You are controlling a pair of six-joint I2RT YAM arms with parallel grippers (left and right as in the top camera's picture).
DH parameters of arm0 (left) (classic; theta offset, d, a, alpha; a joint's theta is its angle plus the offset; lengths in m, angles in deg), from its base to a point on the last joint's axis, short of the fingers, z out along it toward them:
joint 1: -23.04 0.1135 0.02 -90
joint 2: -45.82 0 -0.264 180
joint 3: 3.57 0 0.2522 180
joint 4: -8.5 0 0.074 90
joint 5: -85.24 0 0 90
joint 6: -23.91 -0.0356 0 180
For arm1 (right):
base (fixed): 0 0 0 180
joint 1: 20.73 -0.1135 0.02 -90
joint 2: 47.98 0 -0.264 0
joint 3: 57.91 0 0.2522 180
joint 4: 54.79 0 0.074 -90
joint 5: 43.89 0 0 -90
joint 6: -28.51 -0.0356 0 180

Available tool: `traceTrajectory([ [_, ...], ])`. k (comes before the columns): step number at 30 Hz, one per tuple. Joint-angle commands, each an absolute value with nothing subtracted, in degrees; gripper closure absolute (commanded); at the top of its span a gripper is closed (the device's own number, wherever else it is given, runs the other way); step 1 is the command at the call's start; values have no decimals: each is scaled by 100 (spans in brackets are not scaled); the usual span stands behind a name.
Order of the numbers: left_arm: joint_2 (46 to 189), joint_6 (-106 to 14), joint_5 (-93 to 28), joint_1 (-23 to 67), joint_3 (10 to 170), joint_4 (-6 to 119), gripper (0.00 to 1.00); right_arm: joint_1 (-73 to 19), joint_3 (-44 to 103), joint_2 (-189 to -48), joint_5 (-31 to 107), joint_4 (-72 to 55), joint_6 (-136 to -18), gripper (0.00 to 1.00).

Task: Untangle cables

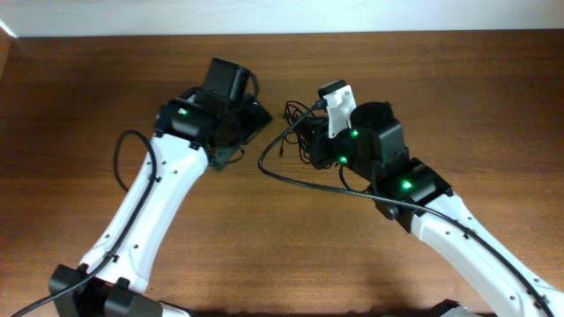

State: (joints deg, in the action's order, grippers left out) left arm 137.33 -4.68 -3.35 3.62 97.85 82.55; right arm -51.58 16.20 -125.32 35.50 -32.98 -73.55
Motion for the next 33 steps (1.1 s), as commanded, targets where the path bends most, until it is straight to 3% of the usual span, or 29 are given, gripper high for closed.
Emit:
traceTrajectory([
  [1, 13689, -560, -178, 790, 9842, 8419, 0, -5136, 1693, -12209, 3331, -3313, -7418, 96],
  [5, 13689, -851, -195, 1041, 9842, 8513, 1, -5136, 1693, -12043, 2686, -3182, -7414, 96],
  [11, 13689, -3393, -222, 1046, 9842, 8275, 1, -5136, 1693, -12043, 2057, -3370, -7403, 96],
  [16, 13689, -5734, -2239, 1046, 9842, 7949, 1, -5136, 1693, -12043, 1777, -3925, -7818, 96],
  [20, 13689, -6057, -2890, 1048, 9842, 7916, 1, -5136, 1693, -12032, 1699, -4275, -8058, 96],
  [27, 13689, -6925, -5819, 1433, 9842, 7698, 1, -4861, 1693, -12034, 1495, -4515, -8325, 96],
  [33, 13689, -6925, -6267, 1642, 9842, 7695, 1, -4496, 1693, -12034, 1364, -4515, -8367, 96],
])
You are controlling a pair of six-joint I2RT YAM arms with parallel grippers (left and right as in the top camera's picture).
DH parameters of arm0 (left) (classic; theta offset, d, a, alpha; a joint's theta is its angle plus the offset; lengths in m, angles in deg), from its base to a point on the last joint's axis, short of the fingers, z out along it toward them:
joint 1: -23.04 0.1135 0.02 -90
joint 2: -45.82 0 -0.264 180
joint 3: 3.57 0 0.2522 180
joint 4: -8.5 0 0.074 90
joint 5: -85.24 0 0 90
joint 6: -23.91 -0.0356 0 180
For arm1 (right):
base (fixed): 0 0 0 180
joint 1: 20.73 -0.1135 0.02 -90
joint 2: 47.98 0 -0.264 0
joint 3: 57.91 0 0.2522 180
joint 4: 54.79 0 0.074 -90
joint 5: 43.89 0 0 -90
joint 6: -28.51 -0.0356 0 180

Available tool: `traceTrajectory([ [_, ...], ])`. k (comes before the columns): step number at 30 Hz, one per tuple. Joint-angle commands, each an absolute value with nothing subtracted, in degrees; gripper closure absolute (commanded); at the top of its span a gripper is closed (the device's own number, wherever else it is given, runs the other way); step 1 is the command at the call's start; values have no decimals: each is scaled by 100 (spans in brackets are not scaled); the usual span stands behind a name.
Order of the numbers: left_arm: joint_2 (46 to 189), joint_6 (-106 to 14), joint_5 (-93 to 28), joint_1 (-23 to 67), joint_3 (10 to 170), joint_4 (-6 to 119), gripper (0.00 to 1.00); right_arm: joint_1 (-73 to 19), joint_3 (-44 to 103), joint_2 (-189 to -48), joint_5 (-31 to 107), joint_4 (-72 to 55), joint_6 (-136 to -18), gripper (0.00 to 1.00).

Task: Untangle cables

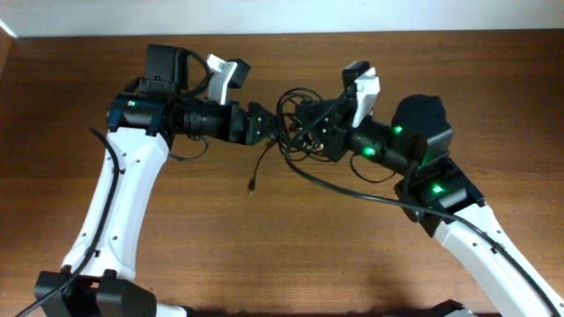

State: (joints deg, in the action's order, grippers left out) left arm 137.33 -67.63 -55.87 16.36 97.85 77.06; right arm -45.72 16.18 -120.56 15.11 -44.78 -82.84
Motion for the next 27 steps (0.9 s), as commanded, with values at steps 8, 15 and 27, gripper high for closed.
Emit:
traceTrajectory([
  [8, 13689, -6923, -6241, 1627, 9842, 7695, 1, -4498, 1693, -12034, 704, -5136, -8721, 96],
  [15, 13689, -6918, -5959, 1627, 9842, 7632, 1, -4509, 1693, -12034, 164, -5534, -9097, 96],
  [27, 13689, -4014, -1157, 1555, 9842, 7566, 41, -4507, 1693, -12034, 103, -5545, -9199, 96],
])
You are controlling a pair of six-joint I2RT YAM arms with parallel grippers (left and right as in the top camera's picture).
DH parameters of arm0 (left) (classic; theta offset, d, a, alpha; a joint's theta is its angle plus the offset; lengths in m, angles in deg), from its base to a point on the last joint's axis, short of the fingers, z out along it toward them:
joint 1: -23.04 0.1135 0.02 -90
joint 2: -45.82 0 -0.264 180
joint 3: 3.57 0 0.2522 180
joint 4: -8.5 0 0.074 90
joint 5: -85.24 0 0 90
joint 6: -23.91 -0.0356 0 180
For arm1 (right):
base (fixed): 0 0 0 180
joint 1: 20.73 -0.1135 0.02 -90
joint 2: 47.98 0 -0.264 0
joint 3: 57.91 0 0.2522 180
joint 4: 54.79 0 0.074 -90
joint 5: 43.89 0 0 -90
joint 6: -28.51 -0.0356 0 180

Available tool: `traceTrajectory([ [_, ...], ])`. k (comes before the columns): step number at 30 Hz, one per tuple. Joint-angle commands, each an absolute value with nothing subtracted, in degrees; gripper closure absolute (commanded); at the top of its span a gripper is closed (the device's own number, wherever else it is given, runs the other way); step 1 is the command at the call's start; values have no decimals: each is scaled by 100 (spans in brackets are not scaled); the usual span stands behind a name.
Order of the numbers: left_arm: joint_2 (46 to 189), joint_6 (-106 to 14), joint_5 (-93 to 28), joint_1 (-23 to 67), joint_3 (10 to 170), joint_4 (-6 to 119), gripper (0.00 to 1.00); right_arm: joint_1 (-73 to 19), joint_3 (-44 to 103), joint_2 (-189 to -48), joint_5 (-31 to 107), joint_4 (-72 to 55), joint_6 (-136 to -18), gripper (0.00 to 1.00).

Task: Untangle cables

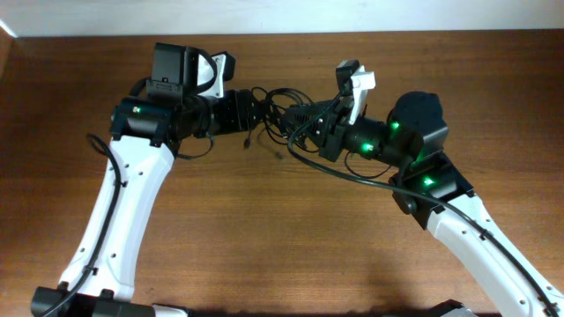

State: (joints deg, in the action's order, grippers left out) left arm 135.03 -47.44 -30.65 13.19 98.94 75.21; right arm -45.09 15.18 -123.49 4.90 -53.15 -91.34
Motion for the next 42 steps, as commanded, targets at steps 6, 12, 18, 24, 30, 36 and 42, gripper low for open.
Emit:
traceTrajectory([
  [6, 13689, -3402, -880, 1562, 9842, 7632, 50, -4507, 1693, -12034, 103, -5407, -9199, 96],
  [12, 13689, -2783, -724, 1570, 9842, 7580, 39, -4507, 1693, -12040, 18, -5236, -9195, 96],
  [18, 13689, -5880, -2897, 1570, 9842, 7534, 1, -4500, 1693, -12045, 236, -5232, -9177, 96],
  [24, 13689, -8064, -4768, 1570, 9842, 7523, 0, -4340, 1693, -12045, 234, -5024, -9182, 96],
  [30, 13689, -9028, -5515, 1570, 9842, 7494, 1, -3938, 1693, -12045, -614, -5228, -9479, 96],
  [36, 13689, -9049, -5526, 1570, 9842, 7365, 11, -3562, 1693, -12045, -1377, -5457, -9676, 96],
  [42, 13689, -9172, -5710, 1607, 9842, 7352, 11, -3346, 1693, -12045, -1770, -5501, -9800, 96],
])
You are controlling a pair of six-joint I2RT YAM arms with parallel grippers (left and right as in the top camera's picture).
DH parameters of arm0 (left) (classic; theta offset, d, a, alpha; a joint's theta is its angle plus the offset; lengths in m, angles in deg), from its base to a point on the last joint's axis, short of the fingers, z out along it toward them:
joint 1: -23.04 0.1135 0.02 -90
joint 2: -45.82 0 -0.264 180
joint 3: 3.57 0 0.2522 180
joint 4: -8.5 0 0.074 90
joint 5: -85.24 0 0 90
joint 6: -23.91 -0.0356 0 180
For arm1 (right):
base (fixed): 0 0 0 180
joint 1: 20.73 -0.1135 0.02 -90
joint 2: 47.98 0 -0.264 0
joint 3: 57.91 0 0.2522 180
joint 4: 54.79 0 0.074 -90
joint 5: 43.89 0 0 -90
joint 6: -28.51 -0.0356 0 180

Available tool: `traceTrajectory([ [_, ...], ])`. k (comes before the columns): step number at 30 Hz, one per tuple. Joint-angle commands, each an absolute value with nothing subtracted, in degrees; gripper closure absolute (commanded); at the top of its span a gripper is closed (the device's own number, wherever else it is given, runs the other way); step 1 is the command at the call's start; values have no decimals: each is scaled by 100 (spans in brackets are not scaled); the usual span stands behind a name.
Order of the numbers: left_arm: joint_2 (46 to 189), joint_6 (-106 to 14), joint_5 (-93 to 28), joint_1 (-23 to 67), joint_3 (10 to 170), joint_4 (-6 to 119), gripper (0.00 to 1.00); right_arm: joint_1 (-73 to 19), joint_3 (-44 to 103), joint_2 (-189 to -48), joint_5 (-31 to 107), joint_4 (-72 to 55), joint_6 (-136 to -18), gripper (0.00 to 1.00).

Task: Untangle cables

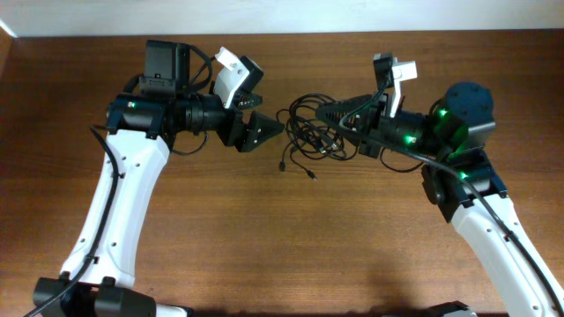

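A tangle of thin black cables [308,134] hangs between the two arms in the overhead view, with two loose plug ends [283,165] dangling below it. My right gripper [328,114] reaches in from the right and is shut on the right side of the tangle. My left gripper [267,129] points at the tangle from the left with its fingers spread. It sits just short of the nearest loops and holds nothing.
The brown wooden table [264,246] lies beneath both arms. A pale wall edge [282,18] runs along the back. The left arm's own cable [101,145] loops out beside its upper link.
My left gripper has let go of the tangle and now stands open beside it. My right gripper has moved right with the bundle, and the loose ends hang lower.
First both grippers were down at the tangle near the table's back middle. Then they faced each other with the tangle stretched between them and a plug end hanging. Later both held it close together. Now only the right gripper has it.
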State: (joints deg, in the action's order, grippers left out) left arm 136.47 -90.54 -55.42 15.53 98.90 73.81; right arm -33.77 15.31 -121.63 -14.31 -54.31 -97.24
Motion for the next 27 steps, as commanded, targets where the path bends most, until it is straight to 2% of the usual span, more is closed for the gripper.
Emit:
traceTrajectory([
  [1, 13689, -9172, -5712, 1607, 9842, 7348, 11, -3346, 1693, -12045, -1820, -5503, -9800, 96],
  [8, 13689, -9172, -5883, 1607, 9842, 7420, 11, -3346, 1693, -12045, -1816, -5590, -9910, 96],
  [14, 13689, -9172, -5883, 1607, 9842, 7556, 11, -3346, 1693, -12045, -1665, -6307, -10371, 96],
  [24, 13689, -9104, -6392, 1457, 9842, 7545, 9, -3353, 1693, -12045, -1626, -6410, -10552, 96],
  [27, 13689, -9104, -6108, 1299, 9842, 7542, 15, -3353, 1693, -12045, -1626, -6452, -10618, 96],
])
